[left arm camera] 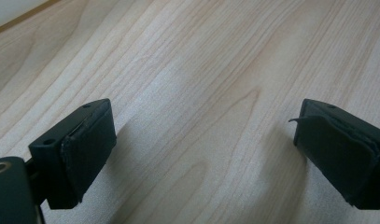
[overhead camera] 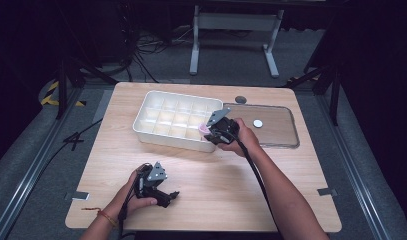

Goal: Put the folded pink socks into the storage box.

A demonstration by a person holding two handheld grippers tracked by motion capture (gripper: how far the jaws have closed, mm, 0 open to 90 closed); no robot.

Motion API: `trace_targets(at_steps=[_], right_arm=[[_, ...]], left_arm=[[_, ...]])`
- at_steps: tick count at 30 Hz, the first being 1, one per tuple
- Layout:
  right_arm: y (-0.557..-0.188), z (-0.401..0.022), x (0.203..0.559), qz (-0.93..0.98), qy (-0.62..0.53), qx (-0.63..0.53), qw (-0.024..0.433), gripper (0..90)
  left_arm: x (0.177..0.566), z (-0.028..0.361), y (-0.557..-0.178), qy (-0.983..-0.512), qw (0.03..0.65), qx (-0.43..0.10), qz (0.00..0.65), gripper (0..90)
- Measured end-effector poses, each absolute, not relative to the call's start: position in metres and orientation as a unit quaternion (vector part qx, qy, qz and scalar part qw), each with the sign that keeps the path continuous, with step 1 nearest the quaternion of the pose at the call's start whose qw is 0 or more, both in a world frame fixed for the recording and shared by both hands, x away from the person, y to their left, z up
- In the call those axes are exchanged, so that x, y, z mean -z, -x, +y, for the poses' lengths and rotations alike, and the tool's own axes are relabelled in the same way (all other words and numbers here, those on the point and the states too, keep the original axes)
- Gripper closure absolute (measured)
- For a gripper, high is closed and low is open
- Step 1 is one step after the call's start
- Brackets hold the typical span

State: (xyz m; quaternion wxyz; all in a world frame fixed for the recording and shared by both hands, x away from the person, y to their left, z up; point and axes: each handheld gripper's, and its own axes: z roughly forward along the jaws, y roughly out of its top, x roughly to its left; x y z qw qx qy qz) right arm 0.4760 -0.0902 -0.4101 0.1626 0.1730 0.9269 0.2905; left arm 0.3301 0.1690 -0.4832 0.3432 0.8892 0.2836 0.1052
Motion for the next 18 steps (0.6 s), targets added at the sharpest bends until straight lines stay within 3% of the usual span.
trace_targets(at_steps=[18], right_arm=[[-0.496,-0.073,0.401,0.959,-0.175,-0.189,0.114,68.6]], left_arm=[[0.483,0.169,-0.330,-0.889,0.344,-0.105,0.284,5.8]])
